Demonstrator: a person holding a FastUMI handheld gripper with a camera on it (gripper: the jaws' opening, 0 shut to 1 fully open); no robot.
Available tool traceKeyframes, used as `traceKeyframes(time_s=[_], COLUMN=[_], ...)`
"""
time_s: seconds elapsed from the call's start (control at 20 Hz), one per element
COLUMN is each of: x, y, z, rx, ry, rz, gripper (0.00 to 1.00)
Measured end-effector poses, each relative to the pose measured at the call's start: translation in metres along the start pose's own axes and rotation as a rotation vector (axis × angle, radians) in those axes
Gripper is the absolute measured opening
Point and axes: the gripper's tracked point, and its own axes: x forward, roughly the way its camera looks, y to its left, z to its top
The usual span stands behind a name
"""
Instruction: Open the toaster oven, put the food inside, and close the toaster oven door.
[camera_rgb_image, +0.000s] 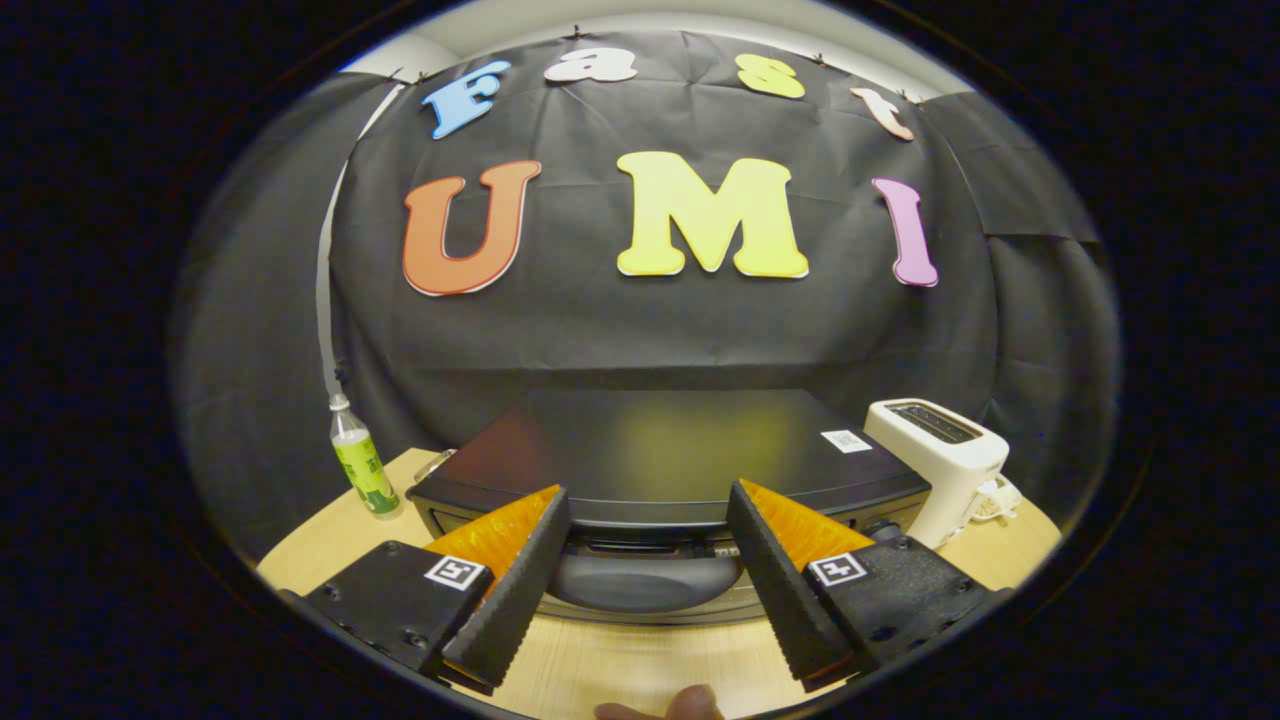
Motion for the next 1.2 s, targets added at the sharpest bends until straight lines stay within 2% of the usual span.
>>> traceKeyframes(time_s=[0.1,0.15,0.3,0.75,1.0,1.2], x=[0.000,-0.004,-0.007,-0.047,-0.085,-0.108], y=[0.000,-0.002,-0.002,0.000,0.001,0.004], z=[-0.009,-0.006,-0.022,-0.041,-0.080,-0.131], rx=[-0.151,-0.175,0.022,-0.035,-0.088,-0.089], ry=[-0.002,-0.024,0.028,0.072,0.169,0.295], rz=[-0.021,-0.035,-0.015,-0.024,-0.042,-0.040], gripper=[1.00,1.00,1.00,1.00,1.00,1.00])
